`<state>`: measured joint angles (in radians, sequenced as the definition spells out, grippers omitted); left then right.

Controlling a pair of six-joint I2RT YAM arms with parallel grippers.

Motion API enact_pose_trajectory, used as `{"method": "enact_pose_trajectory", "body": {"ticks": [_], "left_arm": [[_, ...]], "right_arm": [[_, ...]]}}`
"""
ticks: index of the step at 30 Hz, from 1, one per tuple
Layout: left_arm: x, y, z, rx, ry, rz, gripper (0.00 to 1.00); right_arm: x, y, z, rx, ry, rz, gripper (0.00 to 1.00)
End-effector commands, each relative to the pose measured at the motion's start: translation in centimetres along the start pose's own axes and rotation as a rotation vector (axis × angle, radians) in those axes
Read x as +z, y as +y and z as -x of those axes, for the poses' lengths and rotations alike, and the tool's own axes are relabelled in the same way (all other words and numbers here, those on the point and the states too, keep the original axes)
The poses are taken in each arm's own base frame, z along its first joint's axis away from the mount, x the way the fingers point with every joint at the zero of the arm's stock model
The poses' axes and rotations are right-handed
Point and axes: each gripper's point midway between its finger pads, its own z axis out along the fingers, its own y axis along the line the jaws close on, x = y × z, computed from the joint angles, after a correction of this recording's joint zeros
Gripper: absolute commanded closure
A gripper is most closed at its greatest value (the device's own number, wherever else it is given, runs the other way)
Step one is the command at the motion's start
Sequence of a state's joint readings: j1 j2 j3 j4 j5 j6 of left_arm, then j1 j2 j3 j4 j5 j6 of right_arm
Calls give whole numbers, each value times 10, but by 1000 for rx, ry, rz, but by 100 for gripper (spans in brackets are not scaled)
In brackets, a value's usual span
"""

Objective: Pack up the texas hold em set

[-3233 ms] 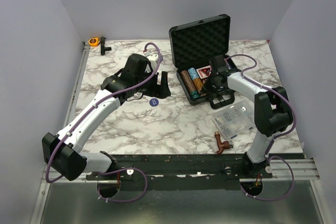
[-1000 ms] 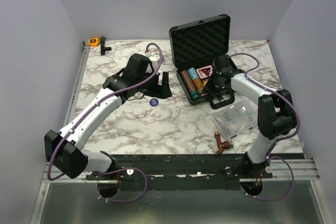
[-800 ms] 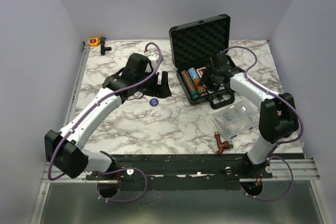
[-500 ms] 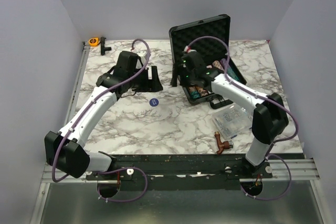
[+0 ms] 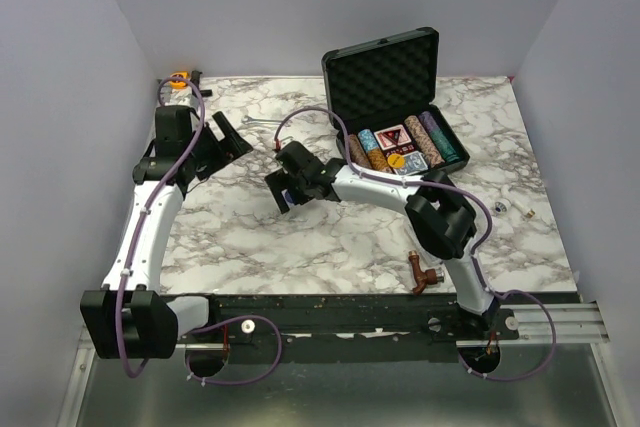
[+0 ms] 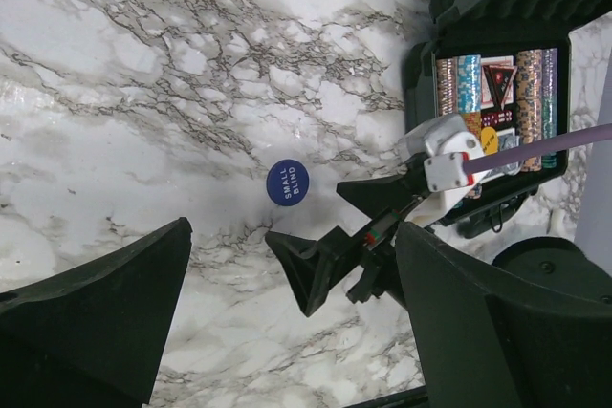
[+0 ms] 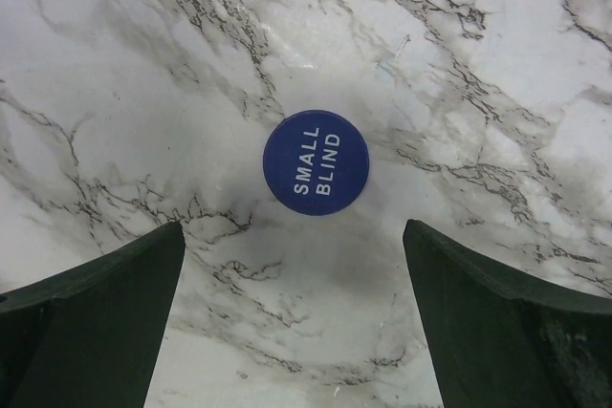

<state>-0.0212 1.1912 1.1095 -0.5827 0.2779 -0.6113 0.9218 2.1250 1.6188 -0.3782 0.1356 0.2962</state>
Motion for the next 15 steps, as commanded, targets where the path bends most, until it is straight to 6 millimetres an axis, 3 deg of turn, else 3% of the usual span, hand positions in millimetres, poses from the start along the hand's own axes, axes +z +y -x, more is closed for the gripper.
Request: {"method": "enact_pose_trajectory", "body": {"ticks": [1, 15], "left_arm": [[1, -3, 6, -73, 3, -60, 13], [10, -5, -2, -114, 68, -114, 16]], "right_arm": [[10, -5, 4, -65, -13, -73, 3], [41, 1, -4, -83, -1, -52, 17]]}}
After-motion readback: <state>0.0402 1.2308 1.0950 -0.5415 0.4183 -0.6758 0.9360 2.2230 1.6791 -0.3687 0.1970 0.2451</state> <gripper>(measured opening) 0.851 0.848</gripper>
